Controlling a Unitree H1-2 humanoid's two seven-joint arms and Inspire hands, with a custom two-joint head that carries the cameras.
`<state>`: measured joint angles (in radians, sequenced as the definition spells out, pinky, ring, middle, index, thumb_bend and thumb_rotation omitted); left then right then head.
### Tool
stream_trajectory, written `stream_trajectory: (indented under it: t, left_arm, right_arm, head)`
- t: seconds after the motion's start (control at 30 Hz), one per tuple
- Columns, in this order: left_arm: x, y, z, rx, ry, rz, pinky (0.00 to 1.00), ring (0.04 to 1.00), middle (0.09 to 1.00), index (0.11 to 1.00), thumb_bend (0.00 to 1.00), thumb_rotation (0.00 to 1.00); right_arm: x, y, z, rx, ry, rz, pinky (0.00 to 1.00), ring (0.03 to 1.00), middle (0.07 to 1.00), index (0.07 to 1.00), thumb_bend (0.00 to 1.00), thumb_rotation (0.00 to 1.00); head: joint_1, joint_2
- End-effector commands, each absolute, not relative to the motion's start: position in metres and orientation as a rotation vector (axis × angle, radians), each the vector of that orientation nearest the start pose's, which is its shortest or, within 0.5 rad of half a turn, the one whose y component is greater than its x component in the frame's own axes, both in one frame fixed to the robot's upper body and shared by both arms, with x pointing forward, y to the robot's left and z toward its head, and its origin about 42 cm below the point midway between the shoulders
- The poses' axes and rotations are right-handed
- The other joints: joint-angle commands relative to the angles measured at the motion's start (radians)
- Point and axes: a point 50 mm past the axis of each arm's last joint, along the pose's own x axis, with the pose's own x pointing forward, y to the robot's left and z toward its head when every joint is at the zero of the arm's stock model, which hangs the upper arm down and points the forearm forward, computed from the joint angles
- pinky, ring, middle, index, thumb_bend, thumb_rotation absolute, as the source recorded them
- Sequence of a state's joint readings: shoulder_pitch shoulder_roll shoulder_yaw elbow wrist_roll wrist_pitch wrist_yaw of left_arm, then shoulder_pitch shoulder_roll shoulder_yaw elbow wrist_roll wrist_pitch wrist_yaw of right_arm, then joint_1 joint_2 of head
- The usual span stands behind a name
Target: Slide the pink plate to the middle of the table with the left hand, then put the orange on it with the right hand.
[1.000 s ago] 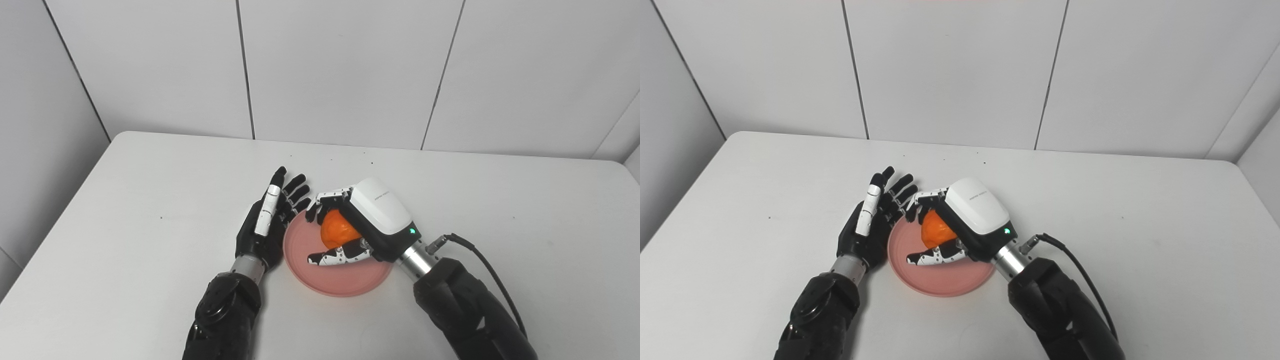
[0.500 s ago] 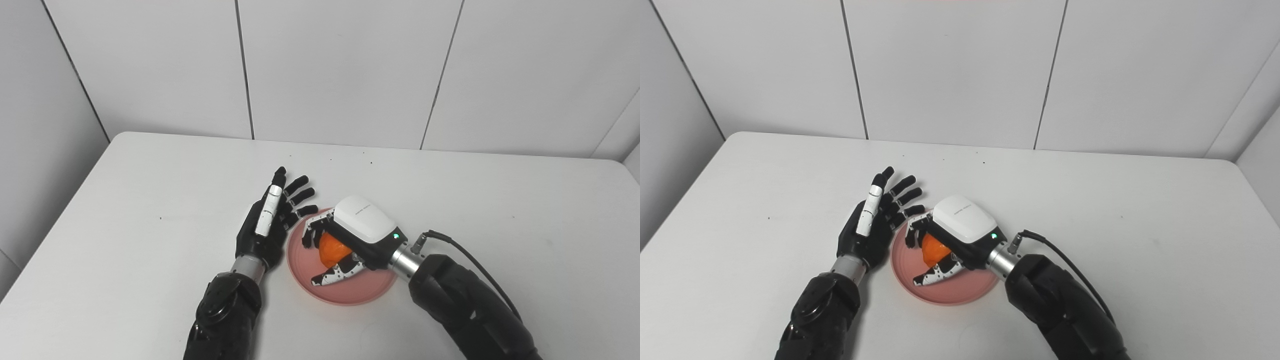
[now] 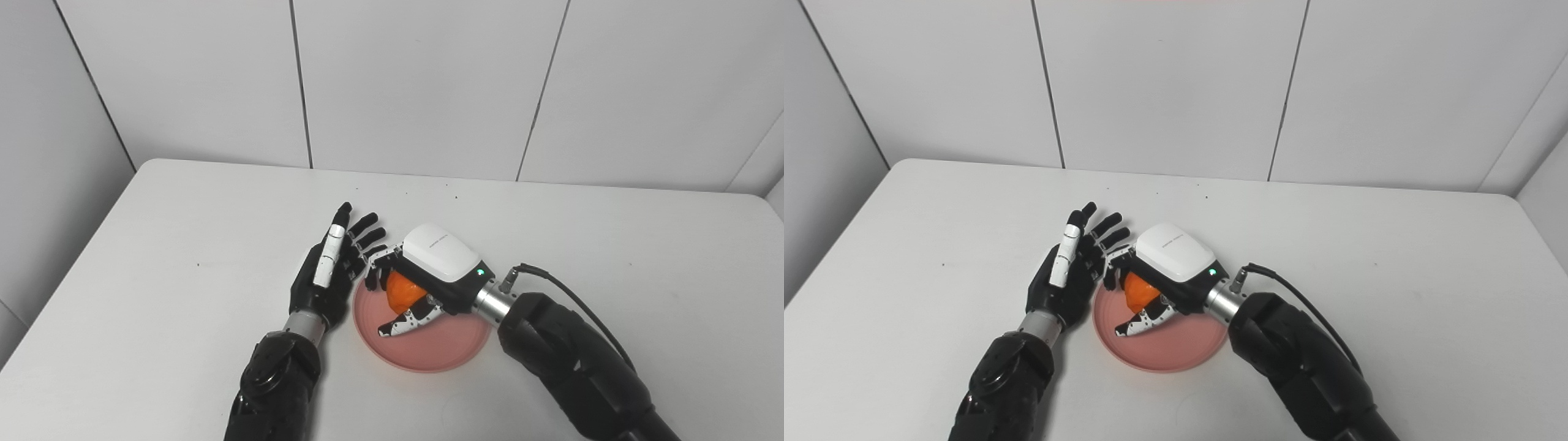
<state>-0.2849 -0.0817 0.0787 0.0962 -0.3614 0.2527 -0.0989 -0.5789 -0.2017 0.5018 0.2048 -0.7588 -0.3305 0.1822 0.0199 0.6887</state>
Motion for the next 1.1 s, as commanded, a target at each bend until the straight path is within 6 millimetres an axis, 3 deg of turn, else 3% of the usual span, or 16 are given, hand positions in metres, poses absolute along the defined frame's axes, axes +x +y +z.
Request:
stream_trajectory:
  t: [0.0, 0.07, 0.1, 0.13, 0.2, 0.27, 0.33, 0.57, 0.67, 0.83, 0.97, 1.07]
  left_arm:
    - [0.368, 0.163, 0.138, -0.458, 0.073, -0.194, 0.76, 0.865, 0.915, 1.0, 0.79, 0.68]
    - [0.368, 0.162, 0.138, -0.453, 0.067, -0.19, 0.71, 0.855, 0.931, 1.0, 0.78, 0.68]
    - [0.368, 0.162, 0.138, -0.451, 0.065, -0.189, 0.7, 0.853, 0.936, 1.0, 0.78, 0.68]
    - [0.368, 0.162, 0.138, -0.447, 0.06, -0.193, 0.7, 0.852, 0.939, 1.0, 0.78, 0.68]
    - [0.369, 0.162, 0.138, -0.445, 0.058, -0.201, 0.83, 0.865, 0.925, 1.0, 0.79, 0.69]
    - [0.369, 0.162, 0.138, -0.45, 0.064, -0.204, 0.85, 0.868, 0.921, 1.0, 0.79, 0.68]
    - [0.369, 0.162, 0.139, -0.452, 0.072, -0.202, 0.8, 0.859, 0.898, 1.0, 0.82, 0.68]
    - [0.37, 0.162, 0.141, -0.474, 0.088, -0.2, 0.71, 0.843, 0.892, 1.0, 0.81, 0.68]
    - [0.37, 0.162, 0.141, -0.496, 0.098, -0.201, 0.79, 0.857, 0.867, 1.0, 0.81, 0.66]
    - [0.369, 0.165, 0.141, -0.473, 0.1, -0.21, 0.9, 0.943, 0.918, 1.0, 0.79, 0.69]
    - [0.37, 0.166, 0.14, -0.47, 0.094, -0.216, 0.95, 0.924, 0.941, 1.0, 0.79, 0.7]
    - [0.37, 0.165, 0.14, -0.468, 0.099, -0.206, 0.93, 0.896, 0.906, 1.0, 0.82, 0.68]
  right_arm:
    - [0.404, -0.085, 0.239, -1.133, -0.828, 0.713, 0.22, 0.284, 0.468, 0.587, 0.56, 0.5]
    - [0.405, -0.086, 0.241, -1.137, -0.838, 0.713, 0.25, 0.316, 0.491, 0.645, 0.63, 0.74]
    - [0.405, -0.087, 0.242, -1.139, -0.843, 0.711, 0.26, 0.329, 0.5, 0.657, 0.65, 0.79]
    - [0.405, -0.087, 0.243, -1.141, -0.849, 0.705, 0.26, 0.336, 0.504, 0.663, 0.67, 0.82]
    - [0.406, -0.088, 0.245, -1.142, -0.852, 0.697, 0.32, 0.413, 0.576, 0.696, 0.78, 0.92]
    - [0.407, -0.088, 0.246, -1.14, -0.852, 0.692, 0.34, 0.433, 0.593, 0.704, 0.8, 0.94]
    - [0.408, -0.089, 0.248, -1.137, -0.851, 0.685, 0.38, 0.484, 0.625, 0.711, 0.85, 0.98]
    - [0.411, -0.093, 0.255, -1.114, -0.86, 0.65, 0.43, 0.562, 0.676, 0.717, 0.94, 1.0]
    - [0.411, -0.094, 0.26, -1.097, -0.865, 0.636, 0.42, 0.558, 0.68, 0.717, 0.95, 1.0]
    - [0.41, -0.095, 0.275, -1.103, -0.917, 0.585, 0.39, 0.545, 0.676, 0.709, 0.92, 1.0]
    - [0.411, -0.097, 0.295, -1.098, -0.958, 0.528, 0.39, 0.537, 0.678, 0.715, 0.88, 1.0]
    - [0.412, -0.1, 0.31, -1.107, -0.995, 0.46, 0.38, 0.525, 0.668, 0.706, 0.87, 1.0]
  head:
    - [-0.001, 0.0]
    - [-0.002, 0.0]
    - [-0.002, 0.0]
    - [-0.003, 0.0]
    - [-0.003, 0.0]
    - [-0.003, 0.0]
    - [-0.003, 0.0]
    - [-0.004, 0.0]
    - [-0.006, 0.002]
    - [-0.009, 0.003]
    - [-0.013, 0.003]
    - [-0.016, 0.001]
